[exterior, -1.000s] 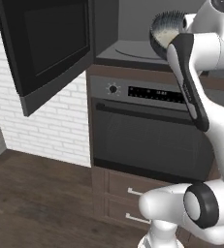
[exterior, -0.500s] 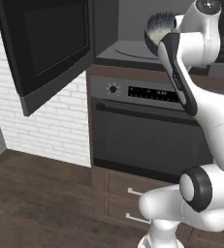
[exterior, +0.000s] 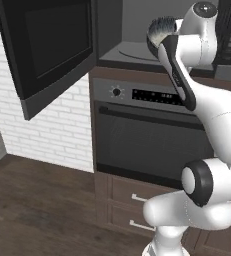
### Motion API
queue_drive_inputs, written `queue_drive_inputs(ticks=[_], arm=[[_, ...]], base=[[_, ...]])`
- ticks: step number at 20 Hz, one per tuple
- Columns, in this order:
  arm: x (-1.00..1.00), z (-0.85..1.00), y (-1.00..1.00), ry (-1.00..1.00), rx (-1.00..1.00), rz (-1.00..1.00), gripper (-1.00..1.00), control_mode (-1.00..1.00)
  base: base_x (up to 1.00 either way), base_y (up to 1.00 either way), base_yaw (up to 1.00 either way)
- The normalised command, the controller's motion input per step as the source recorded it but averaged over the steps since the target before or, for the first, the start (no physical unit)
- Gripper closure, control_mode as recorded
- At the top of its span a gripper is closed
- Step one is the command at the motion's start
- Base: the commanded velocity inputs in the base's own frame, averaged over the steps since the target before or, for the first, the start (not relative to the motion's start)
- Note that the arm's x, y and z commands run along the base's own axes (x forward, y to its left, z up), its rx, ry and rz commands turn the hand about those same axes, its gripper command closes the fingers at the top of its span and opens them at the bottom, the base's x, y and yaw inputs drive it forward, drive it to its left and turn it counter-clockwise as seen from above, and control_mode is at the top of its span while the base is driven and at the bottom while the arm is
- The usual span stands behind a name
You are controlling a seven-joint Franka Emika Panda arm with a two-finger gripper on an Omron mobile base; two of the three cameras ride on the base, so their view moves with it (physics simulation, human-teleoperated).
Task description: Pick the onion from the sink and place it in the bowl. Then pick the bowl and place it in the microwave. Then close the microwave door and press the start button.
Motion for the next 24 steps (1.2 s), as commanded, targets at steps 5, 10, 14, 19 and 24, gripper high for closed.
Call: queue_drive_inputs(ticks=[5,10,14,19,24], arm=[[0.34,-0.13,-0.04,0.04,0.00,0.00,1.00,-1.00],[0.41,-0.07,-0.02,0.00,0.00,0.00,1.00,-1.00],[0.43,0.00,-0.06,0.00,0.00,0.00,1.00,-1.00],[0.34,0.02,-0.24,0.00,0.01,0.00,1.00,-1.00],[0.41,0.00,-0.20,0.01,0.00,0.00,1.00,-1.00]], base=[[0.00,0.00,0.00],[0.00,0.00,0.00],[0.00,0.00,0.00],[0.00,0.00,0.00],[0.00,0.00,0.00]])
